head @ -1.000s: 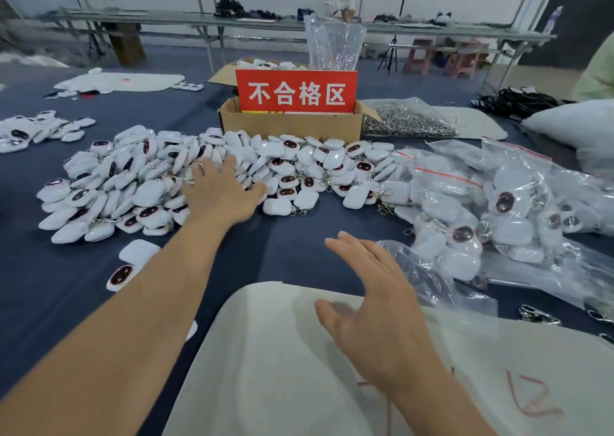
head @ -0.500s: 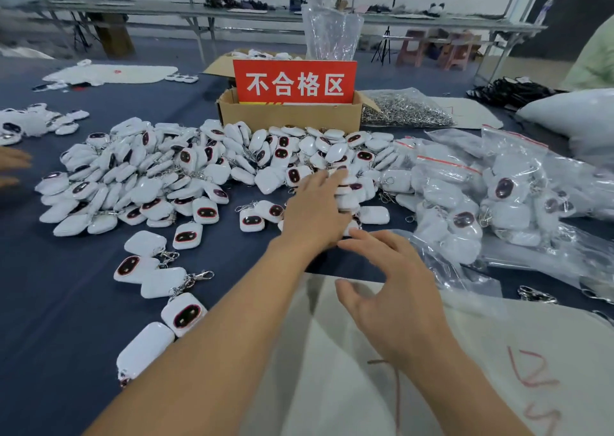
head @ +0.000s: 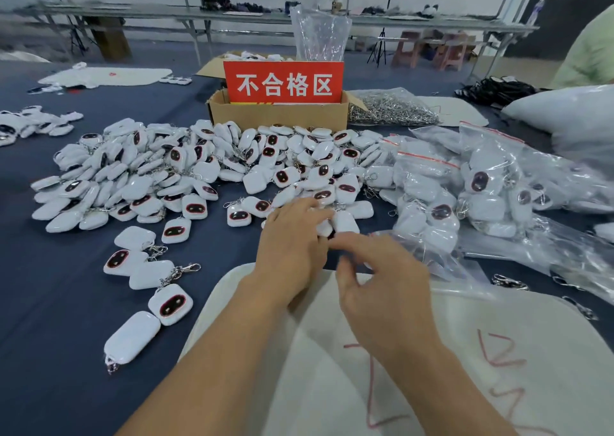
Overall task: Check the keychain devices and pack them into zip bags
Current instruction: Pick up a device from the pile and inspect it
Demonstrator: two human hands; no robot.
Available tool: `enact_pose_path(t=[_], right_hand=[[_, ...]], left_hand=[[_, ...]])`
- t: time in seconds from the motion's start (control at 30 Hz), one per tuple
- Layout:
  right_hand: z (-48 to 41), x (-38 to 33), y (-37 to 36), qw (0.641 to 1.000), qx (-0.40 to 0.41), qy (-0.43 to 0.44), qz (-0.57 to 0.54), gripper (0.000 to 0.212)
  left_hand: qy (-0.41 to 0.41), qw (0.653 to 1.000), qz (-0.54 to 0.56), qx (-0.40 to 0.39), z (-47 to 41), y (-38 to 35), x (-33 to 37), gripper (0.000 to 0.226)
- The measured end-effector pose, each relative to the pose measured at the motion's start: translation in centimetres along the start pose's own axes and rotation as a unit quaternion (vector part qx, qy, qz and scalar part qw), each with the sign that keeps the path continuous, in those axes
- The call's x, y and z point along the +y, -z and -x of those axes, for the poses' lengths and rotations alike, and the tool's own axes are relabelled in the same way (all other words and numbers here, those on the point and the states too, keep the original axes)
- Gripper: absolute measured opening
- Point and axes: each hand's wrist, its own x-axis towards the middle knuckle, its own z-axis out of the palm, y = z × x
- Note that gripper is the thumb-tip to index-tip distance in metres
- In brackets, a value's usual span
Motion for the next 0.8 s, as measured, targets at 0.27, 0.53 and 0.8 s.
enact_pose_path(t=[0.27, 0.53, 0.8], right_hand=[[-0.6, 0.9, 0.0, 0.991, -0.078, -0.103, -0.037, 0.023], [-0.7, 1.0, 0.9, 0.981, -0.013, -0.163, -0.106, 0.029], [-1.7, 1.1, 1.1, 0.882, -0.013, -0.327, -0.339, 0.032]], left_hand=[[-0.115, 0.993, 0.002, -0.029, -0.4, -1.4, 0.5, 0.049], [0.017, 0.975, 0.176, 0.136, 1.4, 0.6, 2.1, 0.023], [0.119, 0.801, 0.586, 0.009, 4.5, 3.2, 3.8, 0.031]])
